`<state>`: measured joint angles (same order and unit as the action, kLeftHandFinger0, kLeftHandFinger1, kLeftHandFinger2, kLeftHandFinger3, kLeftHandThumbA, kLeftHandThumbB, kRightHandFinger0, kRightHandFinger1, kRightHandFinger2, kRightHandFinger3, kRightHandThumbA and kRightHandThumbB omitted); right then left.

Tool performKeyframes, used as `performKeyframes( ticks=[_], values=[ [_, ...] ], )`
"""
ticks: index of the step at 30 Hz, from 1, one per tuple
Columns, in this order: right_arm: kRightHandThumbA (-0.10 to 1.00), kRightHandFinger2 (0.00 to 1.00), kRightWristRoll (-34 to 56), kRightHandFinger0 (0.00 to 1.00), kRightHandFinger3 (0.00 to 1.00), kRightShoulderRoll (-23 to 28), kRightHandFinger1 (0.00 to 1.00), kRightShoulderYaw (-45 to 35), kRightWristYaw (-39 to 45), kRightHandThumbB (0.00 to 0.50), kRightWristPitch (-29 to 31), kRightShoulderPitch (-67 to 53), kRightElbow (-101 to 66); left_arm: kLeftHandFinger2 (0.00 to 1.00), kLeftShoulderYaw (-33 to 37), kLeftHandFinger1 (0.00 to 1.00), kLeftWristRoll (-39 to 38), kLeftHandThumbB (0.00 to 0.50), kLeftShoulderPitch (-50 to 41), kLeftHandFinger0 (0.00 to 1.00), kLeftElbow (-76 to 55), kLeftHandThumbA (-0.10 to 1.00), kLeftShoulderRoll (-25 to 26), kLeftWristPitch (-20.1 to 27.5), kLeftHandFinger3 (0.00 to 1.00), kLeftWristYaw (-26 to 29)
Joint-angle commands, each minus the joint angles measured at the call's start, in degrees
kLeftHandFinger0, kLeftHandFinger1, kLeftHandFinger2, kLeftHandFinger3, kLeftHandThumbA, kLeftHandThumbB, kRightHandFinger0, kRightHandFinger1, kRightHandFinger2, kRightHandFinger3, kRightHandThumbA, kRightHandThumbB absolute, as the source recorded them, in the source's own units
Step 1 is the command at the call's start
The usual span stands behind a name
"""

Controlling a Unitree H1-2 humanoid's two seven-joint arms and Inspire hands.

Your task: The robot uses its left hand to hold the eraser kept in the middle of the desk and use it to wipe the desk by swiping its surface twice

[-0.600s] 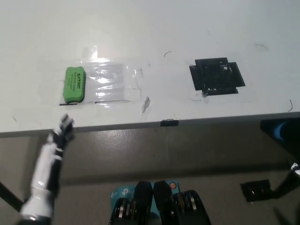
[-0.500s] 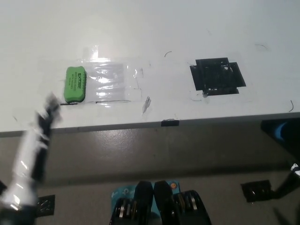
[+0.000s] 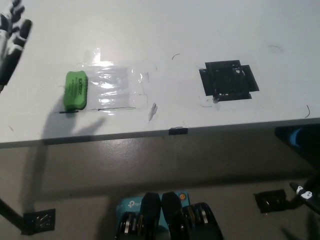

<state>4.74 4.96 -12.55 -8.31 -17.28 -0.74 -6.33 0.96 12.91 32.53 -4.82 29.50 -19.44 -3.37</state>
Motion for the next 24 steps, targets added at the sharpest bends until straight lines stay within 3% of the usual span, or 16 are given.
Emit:
performKeyframes(
  ticks=[1,3,7,8,10,14,20,22,24],
  values=[
    [1.0,1.0,-1.2,1.0,1.0,1.1,1.0,1.1,1.2,0.093,0.9,0.9,-2.5,1.0,13.3,1.0,24.8,0.213,11.5,1.0,14.4,1.0,9.9,10.0,1.0,3.8],
    [1.0,1.0,-0.5,1.0,1.0,1.2,1.0,1.0,1.5,0.114,0.6,0.7,-2.8,1.0,20.5,1.0,33.1,0.282,15.3,1.0,18.2,1.0,12.2,8.7,1.0,1.2],
    [1.0,1.0,-0.9,1.0,1.0,1.3,1.0,1.2,1.4,0.098,0.7,0.8,-3.0,1.0,27.5,1.0,38.7,0.335,19.6,1.0,24.4,1.0,12.6,9.2,1.0,1.5],
    [1.0,1.0,-0.9,1.0,1.0,1.2,1.0,1.1,1.1,0.106,0.4,1.0,-2.7,1.0,30.1,1.0,40.8,0.355,21.1,1.0,25.8,1.0,11.7,7.3,1.0,-0.5],
    [1.0,1.0,-1.7,1.0,1.0,1.4,1.0,1.3,0.8,0.098,0.6,1.1,-2.5,1.0,32.6,1.0,42.1,0.347,21.6,1.0,27.1,1.0,11.0,5.8,1.0,-1.6],
    [1.0,1.0,-1.2,1.0,1.0,1.2,1.0,1.3,0.9,0.085,0.7,-0.1,-3.0,1.0,40.5,1.0,48.4,0.382,23.1,1.0,33.2,1.0,9.9,3.3,1.0,-1.9],
    [1.0,1.0,-1.4,1.0,1.0,1.5,1.0,1.6,1.0,0.064,1.0,0.5,-2.6,1.0,45.0,1.0,49.2,0.398,26.4,1.0,37.3,1.0,8.3,0.5,1.0,-2.4],
    [1.0,1.0,-1.3,1.0,1.0,1.4,1.0,1.5,0.8,0.106,0.2,0.6,-3.1,1.0,47.9,1.0,50.6,0.441,27.7,1.0,39.6,1.0,7.5,1.0,1.0,-2.3],
    [1.0,1.0,-1.1,1.0,1.0,1.4,1.0,1.5,0.8,0.116,0.5,0.6,-3.1,1.0,47.6,1.0,48.4,0.46,26.7,1.0,39.6,1.0,6.7,1.0,1.0,-2.2]
  ],
)
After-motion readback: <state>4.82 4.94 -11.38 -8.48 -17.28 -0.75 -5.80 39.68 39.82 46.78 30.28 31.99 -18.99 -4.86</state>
